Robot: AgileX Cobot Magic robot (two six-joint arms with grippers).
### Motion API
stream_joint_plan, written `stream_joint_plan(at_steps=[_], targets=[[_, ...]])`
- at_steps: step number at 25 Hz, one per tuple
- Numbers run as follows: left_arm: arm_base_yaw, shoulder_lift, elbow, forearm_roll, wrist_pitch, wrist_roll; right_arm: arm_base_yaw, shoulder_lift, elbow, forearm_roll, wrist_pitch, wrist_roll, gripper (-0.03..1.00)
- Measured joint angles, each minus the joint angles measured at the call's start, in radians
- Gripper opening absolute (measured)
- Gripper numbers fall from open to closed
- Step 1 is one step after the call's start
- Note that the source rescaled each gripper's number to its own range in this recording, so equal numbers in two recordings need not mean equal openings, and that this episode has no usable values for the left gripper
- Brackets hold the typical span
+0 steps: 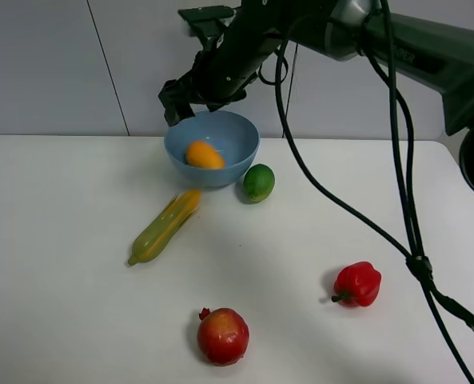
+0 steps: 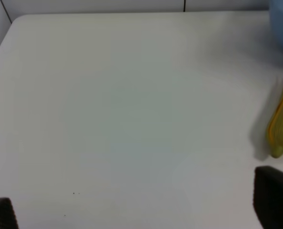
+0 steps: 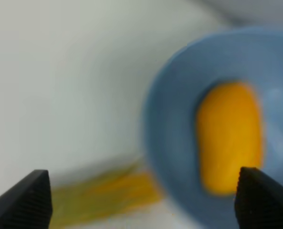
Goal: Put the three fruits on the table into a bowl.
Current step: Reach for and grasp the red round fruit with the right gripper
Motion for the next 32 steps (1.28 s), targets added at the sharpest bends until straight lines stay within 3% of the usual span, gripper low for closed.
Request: stream_joint_plan(at_steps=[6, 10, 15, 28, 32], targets=[[0.0, 0.0, 0.0, 0.0, 0.0, 0.0, 0.154, 0.0, 0.0, -0.015, 0.23, 0.004, 0.34], [0.0, 0.0, 0.0, 0.0, 0.0, 0.0, 0.223, -0.002, 0.003, -0.041, 0.278, 0.044, 0.36], [0.0, 0.0, 0.0, 0.0, 0.0, 0.0, 0.235, -0.08, 0.115, -0.029, 0.196, 0.058, 0.42], [0.0, 0.0, 0.0, 0.0, 0.0, 0.0, 0.243, -0.366, 0.7, -0.044, -0.03, 0.054, 0.43], [0.0, 0.0, 0.0, 0.0, 0.0, 0.0, 0.318, -0.336, 0.752, -0.056, -0.072, 0.053, 0.56]])
